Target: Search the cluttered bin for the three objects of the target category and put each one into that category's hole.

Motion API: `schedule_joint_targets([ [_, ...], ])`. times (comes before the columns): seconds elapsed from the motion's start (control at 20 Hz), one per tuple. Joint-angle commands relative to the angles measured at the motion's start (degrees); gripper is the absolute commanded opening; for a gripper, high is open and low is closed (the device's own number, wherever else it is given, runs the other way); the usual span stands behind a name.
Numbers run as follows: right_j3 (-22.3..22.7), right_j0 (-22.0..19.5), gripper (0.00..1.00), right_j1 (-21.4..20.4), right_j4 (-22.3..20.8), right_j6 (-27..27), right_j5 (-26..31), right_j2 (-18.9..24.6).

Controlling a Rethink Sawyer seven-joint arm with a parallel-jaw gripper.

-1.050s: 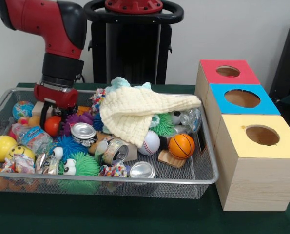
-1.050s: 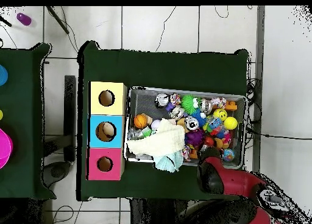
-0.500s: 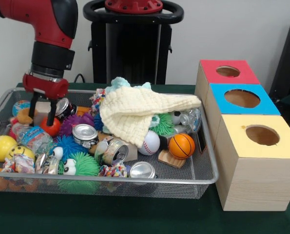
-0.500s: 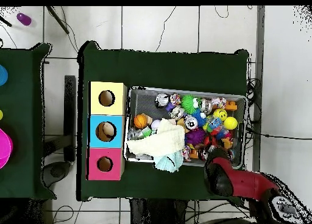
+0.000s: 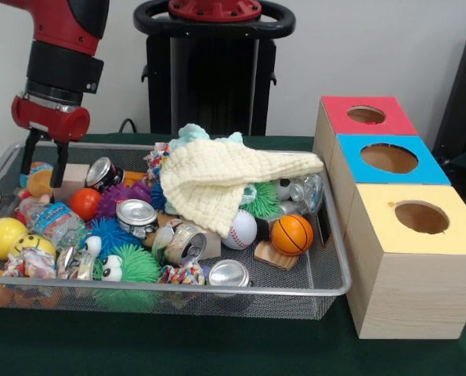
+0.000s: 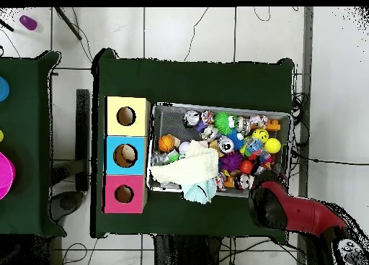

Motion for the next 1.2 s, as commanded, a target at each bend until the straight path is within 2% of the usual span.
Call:
schedule_joint_targets([
  [0.05,0.5,0.4,1.00,0.0,-3.0,1.0,2.8,5.1],
  [0.35,0.2,1.0,1.00,0.2,-3.5,0.7,2.2,4.1],
  [0.7,-1.2,1.0,1.00,4.2,-4.8,1.2,-2.1,2.1],
  [1.2,-3.7,1.3,1.00,8.5,-7.3,0.5,-2.1,-1.0],
])
